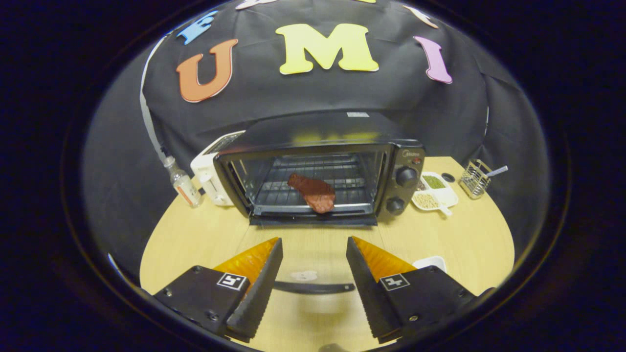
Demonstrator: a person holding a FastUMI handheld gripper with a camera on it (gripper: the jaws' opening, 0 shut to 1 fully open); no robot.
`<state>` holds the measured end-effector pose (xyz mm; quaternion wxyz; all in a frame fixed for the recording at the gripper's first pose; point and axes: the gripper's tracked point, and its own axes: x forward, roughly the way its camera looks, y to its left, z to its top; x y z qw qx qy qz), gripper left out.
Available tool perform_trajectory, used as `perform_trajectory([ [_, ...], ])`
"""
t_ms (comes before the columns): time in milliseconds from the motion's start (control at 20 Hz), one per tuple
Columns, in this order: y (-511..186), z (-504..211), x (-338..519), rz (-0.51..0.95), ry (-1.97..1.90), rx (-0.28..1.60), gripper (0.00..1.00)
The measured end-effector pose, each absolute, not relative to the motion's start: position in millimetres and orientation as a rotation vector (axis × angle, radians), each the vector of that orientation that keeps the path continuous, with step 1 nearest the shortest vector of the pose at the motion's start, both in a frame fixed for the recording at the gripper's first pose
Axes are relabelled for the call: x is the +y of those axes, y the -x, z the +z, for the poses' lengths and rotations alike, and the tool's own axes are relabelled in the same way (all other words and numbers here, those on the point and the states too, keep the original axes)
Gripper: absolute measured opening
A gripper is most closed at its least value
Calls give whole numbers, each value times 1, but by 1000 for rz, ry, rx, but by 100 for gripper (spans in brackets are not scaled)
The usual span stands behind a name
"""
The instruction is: Open the toaster oven, put the food inside, and close the toaster oven door.
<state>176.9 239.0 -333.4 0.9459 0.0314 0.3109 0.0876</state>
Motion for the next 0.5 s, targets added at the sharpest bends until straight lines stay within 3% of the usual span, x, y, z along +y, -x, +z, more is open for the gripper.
perform_trajectory([
  [500, -108, -394, 231, 205, 16, 740, 84],
])
